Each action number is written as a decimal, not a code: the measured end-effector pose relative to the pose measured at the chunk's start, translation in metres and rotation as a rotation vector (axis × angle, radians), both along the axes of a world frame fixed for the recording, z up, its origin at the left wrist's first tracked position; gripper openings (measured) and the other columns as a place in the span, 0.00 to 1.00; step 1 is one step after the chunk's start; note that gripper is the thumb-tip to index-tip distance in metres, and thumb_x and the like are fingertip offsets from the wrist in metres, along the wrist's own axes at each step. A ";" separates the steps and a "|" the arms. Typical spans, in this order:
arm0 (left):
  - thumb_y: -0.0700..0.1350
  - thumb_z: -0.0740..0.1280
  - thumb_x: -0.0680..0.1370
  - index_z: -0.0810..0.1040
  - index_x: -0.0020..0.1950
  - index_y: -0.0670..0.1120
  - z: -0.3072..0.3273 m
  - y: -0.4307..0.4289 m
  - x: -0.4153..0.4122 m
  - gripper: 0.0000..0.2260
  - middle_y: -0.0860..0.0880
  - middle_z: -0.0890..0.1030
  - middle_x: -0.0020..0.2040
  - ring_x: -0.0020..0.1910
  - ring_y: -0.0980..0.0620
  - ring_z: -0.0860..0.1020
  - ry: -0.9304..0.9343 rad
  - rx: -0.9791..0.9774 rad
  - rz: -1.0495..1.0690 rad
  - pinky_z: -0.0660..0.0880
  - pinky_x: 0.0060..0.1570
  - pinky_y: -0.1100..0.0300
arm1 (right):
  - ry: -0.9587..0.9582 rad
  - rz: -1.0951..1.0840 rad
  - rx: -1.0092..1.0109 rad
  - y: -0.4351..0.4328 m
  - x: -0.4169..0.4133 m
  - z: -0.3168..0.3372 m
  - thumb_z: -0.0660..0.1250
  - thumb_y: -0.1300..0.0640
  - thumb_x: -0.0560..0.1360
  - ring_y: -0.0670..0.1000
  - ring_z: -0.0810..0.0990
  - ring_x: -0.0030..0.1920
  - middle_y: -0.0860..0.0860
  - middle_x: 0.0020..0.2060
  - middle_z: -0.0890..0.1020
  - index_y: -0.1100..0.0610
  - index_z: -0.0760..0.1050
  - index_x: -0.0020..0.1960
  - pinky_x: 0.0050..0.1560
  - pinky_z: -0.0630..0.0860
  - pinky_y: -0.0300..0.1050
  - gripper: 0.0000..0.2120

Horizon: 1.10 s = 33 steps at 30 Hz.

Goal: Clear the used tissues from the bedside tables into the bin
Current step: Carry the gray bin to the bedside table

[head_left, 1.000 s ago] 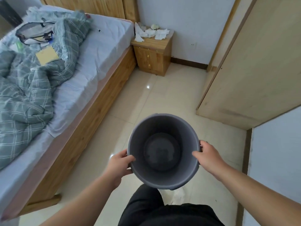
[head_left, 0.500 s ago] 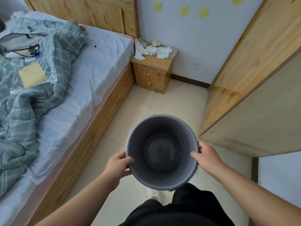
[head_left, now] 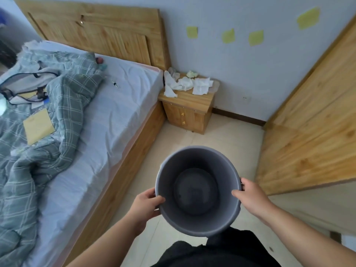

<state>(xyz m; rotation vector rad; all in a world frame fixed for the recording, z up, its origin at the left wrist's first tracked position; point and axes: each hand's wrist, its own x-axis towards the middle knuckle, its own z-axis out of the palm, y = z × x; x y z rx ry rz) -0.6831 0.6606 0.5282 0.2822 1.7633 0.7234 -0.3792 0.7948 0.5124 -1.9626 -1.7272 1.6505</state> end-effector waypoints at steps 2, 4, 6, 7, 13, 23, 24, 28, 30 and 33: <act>0.32 0.69 0.80 0.87 0.55 0.50 0.001 0.028 -0.008 0.14 0.48 0.90 0.48 0.43 0.50 0.89 -0.012 0.009 0.058 0.84 0.35 0.60 | -0.003 0.048 0.001 0.040 -0.014 0.003 0.67 0.62 0.74 0.59 0.85 0.44 0.54 0.41 0.87 0.50 0.80 0.48 0.40 0.76 0.49 0.08; 0.31 0.68 0.80 0.87 0.55 0.50 0.000 0.053 -0.017 0.15 0.48 0.90 0.48 0.44 0.48 0.89 -0.016 0.008 0.113 0.84 0.36 0.59 | -0.025 0.079 0.019 0.078 -0.029 0.005 0.68 0.62 0.74 0.59 0.85 0.43 0.55 0.40 0.86 0.52 0.79 0.47 0.40 0.76 0.49 0.06; 0.31 0.68 0.80 0.87 0.55 0.50 -0.001 0.076 -0.026 0.16 0.47 0.90 0.48 0.48 0.45 0.89 -0.027 0.009 0.160 0.85 0.38 0.57 | -0.048 0.103 0.039 0.113 -0.045 0.007 0.69 0.62 0.73 0.58 0.84 0.41 0.54 0.39 0.86 0.53 0.78 0.45 0.40 0.76 0.50 0.05; 0.31 0.68 0.80 0.87 0.56 0.50 -0.003 0.088 -0.033 0.16 0.47 0.90 0.49 0.49 0.44 0.88 -0.037 0.014 0.175 0.85 0.38 0.57 | -0.058 0.110 0.046 0.129 -0.054 0.007 0.69 0.62 0.73 0.58 0.84 0.41 0.54 0.39 0.86 0.53 0.78 0.45 0.41 0.78 0.51 0.05; 0.33 0.69 0.79 0.87 0.56 0.53 -0.025 0.165 -0.094 0.16 0.49 0.90 0.49 0.51 0.45 0.88 -0.070 0.023 0.184 0.85 0.40 0.56 | -0.100 0.117 0.046 0.209 -0.115 -0.006 0.70 0.63 0.73 0.55 0.84 0.42 0.52 0.40 0.86 0.53 0.78 0.46 0.41 0.77 0.49 0.06; 0.35 0.70 0.79 0.88 0.56 0.54 -0.073 0.296 -0.216 0.15 0.51 0.90 0.50 0.50 0.47 0.88 -0.098 -0.036 0.120 0.84 0.37 0.59 | -0.148 0.054 -0.040 0.321 -0.226 -0.054 0.70 0.61 0.75 0.50 0.82 0.42 0.51 0.43 0.85 0.52 0.77 0.48 0.37 0.73 0.43 0.06; 0.36 0.70 0.79 0.87 0.56 0.55 -0.081 0.306 -0.222 0.15 0.51 0.90 0.50 0.50 0.48 0.88 -0.100 -0.044 0.117 0.85 0.38 0.58 | -0.152 0.044 -0.059 0.330 -0.233 -0.063 0.70 0.61 0.75 0.51 0.82 0.42 0.52 0.44 0.85 0.52 0.77 0.49 0.38 0.74 0.44 0.06; 0.37 0.71 0.79 0.87 0.57 0.57 -0.136 0.338 -0.243 0.15 0.52 0.89 0.51 0.49 0.51 0.88 -0.107 -0.103 0.120 0.85 0.38 0.58 | -0.168 0.036 -0.116 0.368 -0.255 -0.122 0.70 0.61 0.75 0.57 0.84 0.46 0.55 0.45 0.85 0.55 0.78 0.52 0.49 0.81 0.56 0.06; 0.37 0.72 0.79 0.87 0.58 0.56 -0.179 0.351 -0.252 0.15 0.52 0.90 0.52 0.49 0.51 0.89 -0.119 -0.133 0.142 0.85 0.38 0.58 | -0.165 0.067 -0.134 0.386 -0.266 -0.166 0.69 0.60 0.77 0.58 0.84 0.47 0.56 0.45 0.85 0.56 0.78 0.53 0.51 0.81 0.58 0.05; 0.37 0.72 0.80 0.87 0.57 0.56 -0.259 0.368 -0.266 0.14 0.52 0.90 0.51 0.50 0.50 0.89 -0.122 -0.171 0.163 0.86 0.40 0.57 | -0.151 0.141 -0.169 0.414 -0.278 -0.248 0.69 0.56 0.80 0.57 0.84 0.48 0.55 0.47 0.85 0.55 0.77 0.51 0.53 0.82 0.59 0.03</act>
